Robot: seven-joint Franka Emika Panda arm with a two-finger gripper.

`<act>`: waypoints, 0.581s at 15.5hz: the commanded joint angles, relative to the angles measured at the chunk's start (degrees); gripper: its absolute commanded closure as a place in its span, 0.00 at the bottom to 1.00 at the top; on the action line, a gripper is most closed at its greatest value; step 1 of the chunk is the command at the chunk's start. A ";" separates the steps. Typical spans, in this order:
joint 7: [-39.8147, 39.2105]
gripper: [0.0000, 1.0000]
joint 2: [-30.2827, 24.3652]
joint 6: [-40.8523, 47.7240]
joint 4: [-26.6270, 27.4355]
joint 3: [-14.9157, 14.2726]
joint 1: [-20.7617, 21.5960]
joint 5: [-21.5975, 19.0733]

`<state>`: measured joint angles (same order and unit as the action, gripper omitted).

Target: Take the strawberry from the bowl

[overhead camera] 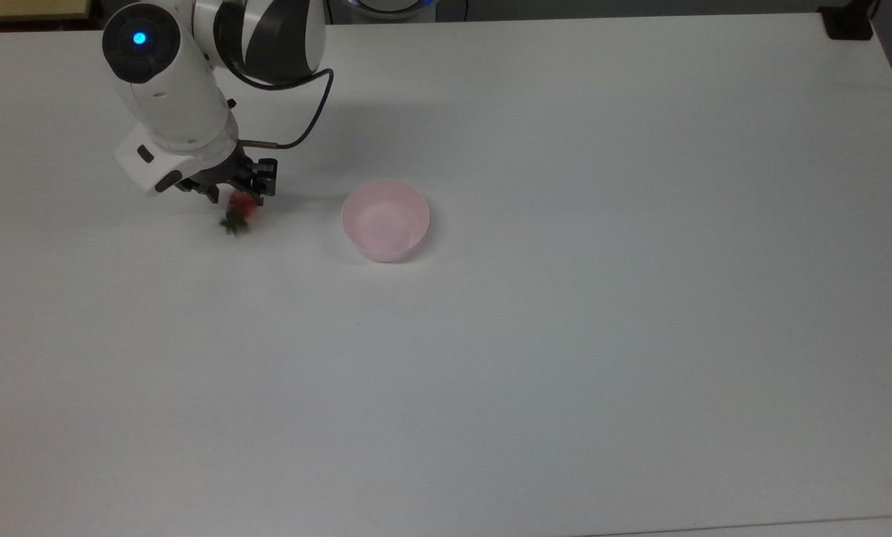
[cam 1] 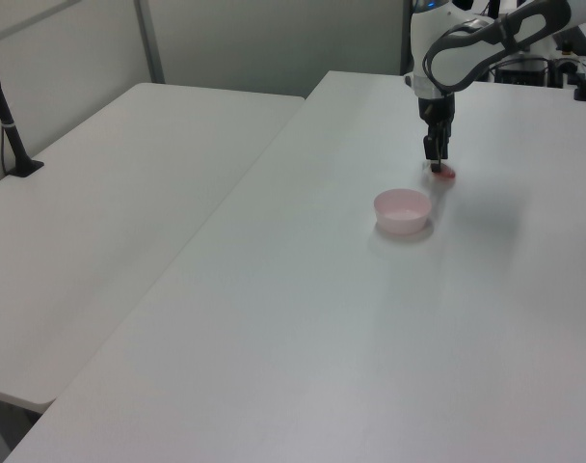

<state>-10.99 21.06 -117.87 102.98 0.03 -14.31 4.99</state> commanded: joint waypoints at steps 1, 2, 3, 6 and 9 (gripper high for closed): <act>7.10 0.00 -3.13 2.63 -2.07 0.06 0.95 0.19; 8.69 0.00 -4.35 5.60 -3.22 0.14 1.39 0.19; 9.92 0.00 -5.93 9.20 -4.71 0.23 2.18 0.19; 11.68 0.00 -12.43 19.57 -8.31 0.23 4.37 -0.50; 15.19 0.00 -19.90 25.92 -8.68 0.23 7.71 -1.12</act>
<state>0.19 9.43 -97.45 92.90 0.54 -9.98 4.92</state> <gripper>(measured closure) 0.000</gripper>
